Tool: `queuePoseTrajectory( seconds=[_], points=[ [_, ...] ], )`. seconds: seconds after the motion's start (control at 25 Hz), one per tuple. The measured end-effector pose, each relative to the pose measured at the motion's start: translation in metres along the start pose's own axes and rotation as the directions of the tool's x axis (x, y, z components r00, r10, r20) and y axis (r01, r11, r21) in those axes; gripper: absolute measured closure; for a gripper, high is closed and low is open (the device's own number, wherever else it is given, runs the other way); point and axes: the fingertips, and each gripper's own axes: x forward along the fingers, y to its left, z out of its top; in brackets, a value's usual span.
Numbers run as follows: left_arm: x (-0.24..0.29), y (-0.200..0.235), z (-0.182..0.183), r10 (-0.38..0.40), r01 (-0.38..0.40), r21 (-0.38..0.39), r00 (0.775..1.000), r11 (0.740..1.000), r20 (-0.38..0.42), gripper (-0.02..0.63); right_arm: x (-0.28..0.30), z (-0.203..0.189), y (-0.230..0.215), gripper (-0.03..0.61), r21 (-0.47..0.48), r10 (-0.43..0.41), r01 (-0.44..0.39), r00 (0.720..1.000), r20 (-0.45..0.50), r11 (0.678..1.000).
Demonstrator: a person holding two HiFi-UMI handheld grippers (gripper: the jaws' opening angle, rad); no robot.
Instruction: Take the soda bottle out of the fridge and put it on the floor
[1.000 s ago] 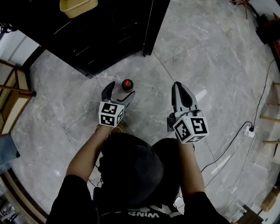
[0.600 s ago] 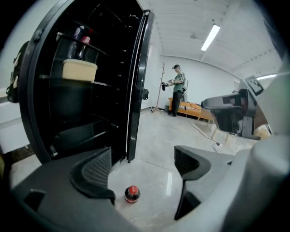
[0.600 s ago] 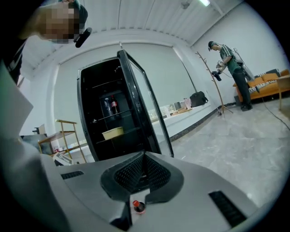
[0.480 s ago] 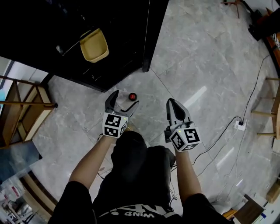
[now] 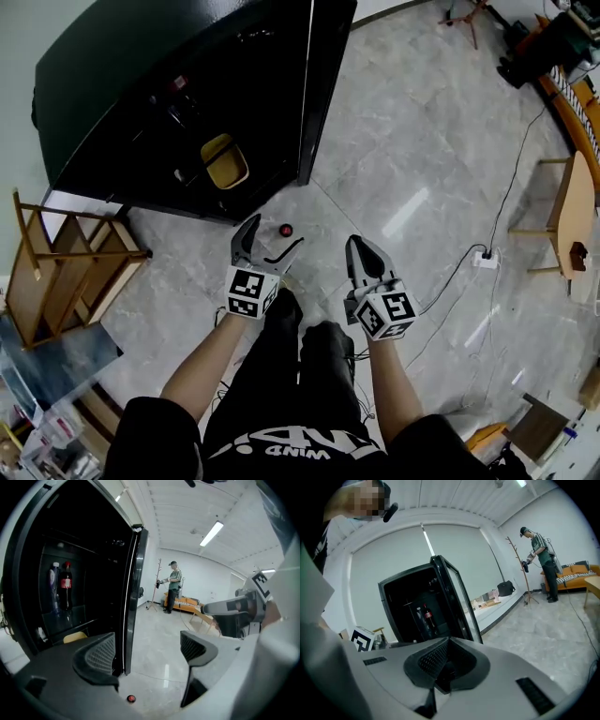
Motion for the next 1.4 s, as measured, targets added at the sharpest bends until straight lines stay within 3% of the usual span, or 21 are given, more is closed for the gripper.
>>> queuePoseTrajectory(
  seconds=[0.2, 0.6, 0.76, 0.88, 1.4],
  points=[
    [-0.018, -0.003, 0.058, 0.015, -0.014, -0.033, 0.999, 0.999, 0.031, 0.187, -0.019, 0.043, 0.022, 0.555, 0.007, -0.028, 0.028, 1.000, -0.008, 1.000],
    [-0.043, -0.028, 0.116, 0.017, -0.016, -0.044, 0.999, 0.999, 0.037, 0.204, -0.048, 0.094, 0.032, 0.555, -0.013, -0.013, 0.013, 1.000, -0.007, 1.000],
    [-0.062, -0.036, 0.139, 0.017, -0.014, -0.046, 0.998, 0.999, 0.052, 0.470, -0.061, 0.104, 0.035, 0.555, -0.021, -0.001, 0.001, 1.000, -0.014, 1.000],
    [-0.068, -0.044, 0.150, -0.002, 0.005, -0.053, 0.999, 0.999, 0.053, 0.606, -0.067, 0.109, 0.035, 0.555, -0.030, 0.006, -0.007, 1.000, -0.023, 1.000],
    [-0.118, -0.087, 0.202, -0.114, 0.112, 0.018, 0.987, 0.994, 0.116, 0.607, -0.107, 0.165, 0.050, 0.555, -0.133, 0.010, -0.005, 0.999, 0.036, 0.991]
  ],
)
